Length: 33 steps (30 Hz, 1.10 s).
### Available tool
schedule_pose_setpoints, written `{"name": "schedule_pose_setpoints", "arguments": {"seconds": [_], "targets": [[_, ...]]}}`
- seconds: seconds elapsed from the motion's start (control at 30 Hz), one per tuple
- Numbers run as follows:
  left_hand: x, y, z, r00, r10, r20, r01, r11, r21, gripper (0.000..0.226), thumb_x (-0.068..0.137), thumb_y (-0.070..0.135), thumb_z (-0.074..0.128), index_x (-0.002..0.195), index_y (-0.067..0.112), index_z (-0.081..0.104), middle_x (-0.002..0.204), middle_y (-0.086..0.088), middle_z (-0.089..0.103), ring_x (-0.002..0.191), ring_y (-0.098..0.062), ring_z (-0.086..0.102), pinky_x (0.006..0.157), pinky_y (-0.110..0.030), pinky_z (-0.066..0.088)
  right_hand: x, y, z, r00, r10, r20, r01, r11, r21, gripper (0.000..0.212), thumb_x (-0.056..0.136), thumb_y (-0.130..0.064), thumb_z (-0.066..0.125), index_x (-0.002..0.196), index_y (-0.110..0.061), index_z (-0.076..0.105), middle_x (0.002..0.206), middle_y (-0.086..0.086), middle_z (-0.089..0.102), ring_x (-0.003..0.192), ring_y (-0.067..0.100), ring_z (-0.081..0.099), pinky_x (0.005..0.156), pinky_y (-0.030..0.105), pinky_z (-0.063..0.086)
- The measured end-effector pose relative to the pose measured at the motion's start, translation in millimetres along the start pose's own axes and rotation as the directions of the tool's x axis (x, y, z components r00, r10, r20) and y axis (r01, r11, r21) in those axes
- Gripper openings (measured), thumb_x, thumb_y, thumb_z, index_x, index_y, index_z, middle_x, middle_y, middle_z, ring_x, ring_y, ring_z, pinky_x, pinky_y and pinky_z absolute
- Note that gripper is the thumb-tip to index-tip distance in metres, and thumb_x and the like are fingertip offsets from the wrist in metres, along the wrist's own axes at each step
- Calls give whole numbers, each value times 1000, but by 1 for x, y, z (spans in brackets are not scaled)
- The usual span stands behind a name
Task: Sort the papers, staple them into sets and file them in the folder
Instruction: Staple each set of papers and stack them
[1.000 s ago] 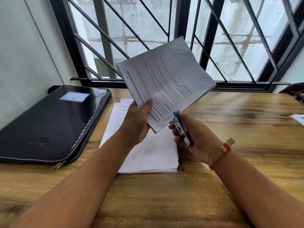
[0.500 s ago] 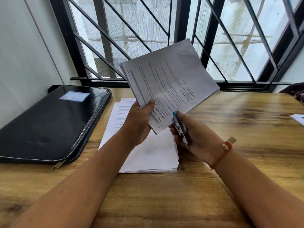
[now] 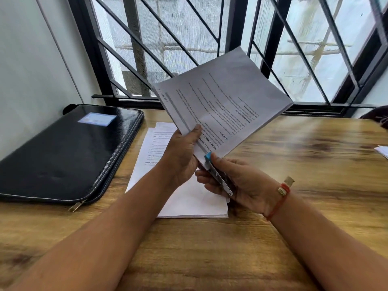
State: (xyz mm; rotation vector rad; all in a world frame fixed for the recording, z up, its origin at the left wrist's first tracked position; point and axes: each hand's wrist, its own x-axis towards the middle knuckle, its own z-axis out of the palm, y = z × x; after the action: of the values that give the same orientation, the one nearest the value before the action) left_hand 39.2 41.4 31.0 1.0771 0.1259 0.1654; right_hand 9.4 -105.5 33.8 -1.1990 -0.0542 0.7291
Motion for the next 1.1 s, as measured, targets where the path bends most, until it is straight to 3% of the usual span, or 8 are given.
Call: {"name": "schedule_pose_setpoints", "arguments": {"seconds": [0.1, 0.23, 0.7, 0.83, 0.97, 1.1], "targets": [[0, 0, 0, 1000, 5, -3, -5, 1000, 9, 28, 101, 14, 54, 129, 13, 52, 115, -12, 68, 105, -29, 67, 91, -50, 58, -1, -1, 0, 1000, 2, 4, -2, 1000, -6, 52, 86, -36, 63, 119, 5, 63, 106, 19, 73, 92, 22, 72, 81, 31, 59], [1, -1, -1, 1000, 14, 21, -15, 999, 29, 17, 102, 15, 53, 119, 19, 54, 109, -9, 67, 101, -26, 66, 86, -44, 60, -1, -2, -2, 1000, -2, 0, 2, 1000, -26, 45, 87, -35, 63, 113, 3, 65, 104, 18, 73, 90, 20, 73, 79, 28, 59], [0, 4, -2, 995, -7, 100, 19, 993, -116, 22, 100, 14, 54, 121, 21, 53, 110, -10, 67, 103, -28, 67, 77, -43, 62, -3, -6, -2, 996, -88, -27, 84, 990, -116, 38, 83, -33, 64, 101, -1, 70, 85, 10, 74, 72, 11, 70, 68, 20, 57], [1, 3, -2, 996, -21, 86, 31, 993, -116, 22, 99, 14, 55, 120, 20, 54, 111, -11, 67, 103, -29, 66, 82, -46, 62, -5, -9, -5, 998, -60, -20, 57, 990, -133, 37, 86, -33, 63, 104, -1, 69, 89, 11, 75, 77, 13, 71, 71, 23, 58], [4, 5, -5, 997, -13, 72, 24, 987, -156, 28, 99, 14, 54, 126, 20, 53, 110, -9, 70, 101, -28, 67, 75, -43, 63, -9, -15, -10, 999, -43, 4, 43, 988, -148, 43, 86, -32, 66, 111, 3, 68, 101, 17, 74, 83, 16, 72, 73, 25, 59], [8, 10, -9, 998, -21, 55, 32, 978, -207, 26, 100, 10, 54, 122, 22, 55, 109, -6, 73, 100, -27, 69, 81, -49, 61, -7, -22, -21, 990, -130, -62, 117, 976, -186, 39, 87, -31, 65, 109, 1, 69, 93, 11, 74, 79, 13, 69, 70, 22, 58]]}}
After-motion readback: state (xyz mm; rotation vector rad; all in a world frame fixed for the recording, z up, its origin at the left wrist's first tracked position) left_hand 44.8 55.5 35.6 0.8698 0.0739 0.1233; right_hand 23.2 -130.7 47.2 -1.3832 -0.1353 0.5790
